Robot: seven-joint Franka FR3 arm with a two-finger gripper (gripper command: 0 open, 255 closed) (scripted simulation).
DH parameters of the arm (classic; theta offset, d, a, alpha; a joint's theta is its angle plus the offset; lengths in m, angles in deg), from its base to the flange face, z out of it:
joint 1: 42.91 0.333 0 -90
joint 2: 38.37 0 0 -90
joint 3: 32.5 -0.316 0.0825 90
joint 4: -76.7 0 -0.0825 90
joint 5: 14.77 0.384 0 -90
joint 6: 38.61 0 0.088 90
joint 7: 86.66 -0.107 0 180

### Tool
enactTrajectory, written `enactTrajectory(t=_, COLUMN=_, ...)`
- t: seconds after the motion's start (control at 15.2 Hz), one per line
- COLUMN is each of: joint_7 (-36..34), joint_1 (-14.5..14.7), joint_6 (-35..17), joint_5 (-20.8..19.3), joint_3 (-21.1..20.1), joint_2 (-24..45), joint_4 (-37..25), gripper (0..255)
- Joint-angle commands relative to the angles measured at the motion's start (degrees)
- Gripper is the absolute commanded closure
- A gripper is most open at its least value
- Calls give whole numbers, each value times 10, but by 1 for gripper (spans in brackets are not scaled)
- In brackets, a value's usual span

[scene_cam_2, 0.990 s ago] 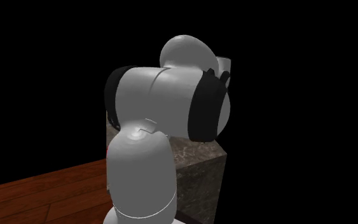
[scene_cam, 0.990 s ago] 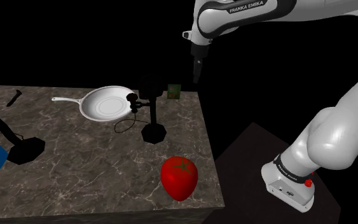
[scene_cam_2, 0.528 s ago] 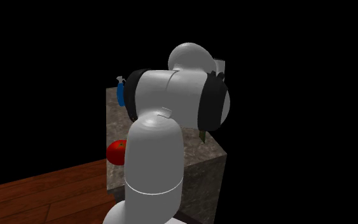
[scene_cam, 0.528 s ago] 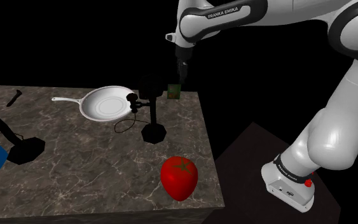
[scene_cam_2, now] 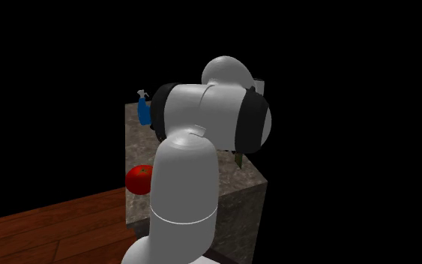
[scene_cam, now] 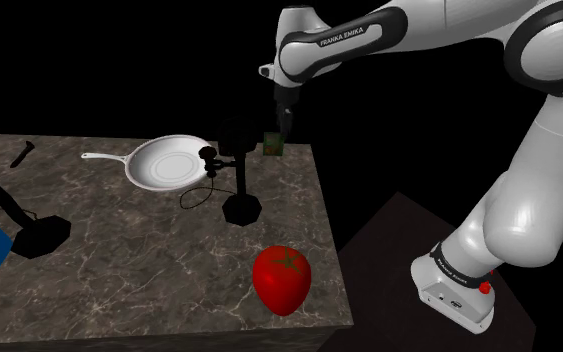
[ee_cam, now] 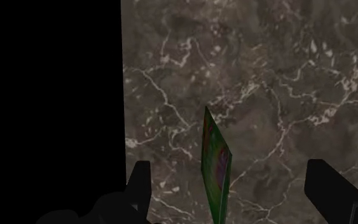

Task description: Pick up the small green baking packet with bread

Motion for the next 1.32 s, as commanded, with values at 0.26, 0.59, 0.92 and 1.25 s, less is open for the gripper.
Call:
enactTrajectory(t=0.26, joint_7=0, joint_1=0, joint_6=-4, joint_5=0, joint_3=0, joint_2=0, joint_4=3, gripper=255)
enactTrajectory(t=0.59, joint_7=0, joint_1=0, joint_6=-3, joint_5=0, joint_3=0, joint_2=0, joint_4=3, gripper=255)
enactTrajectory(t=0.92, joint_7=-2, joint_1=0, joint_6=32, joint_5=-1, joint_3=0, joint_2=-13, joint_4=-19, gripper=255)
enactTrajectory(t=1.25, joint_7=-4, joint_1=0, joint_6=67, joint_5=-2, joint_3=0, joint_2=-24, joint_4=-44, gripper=255)
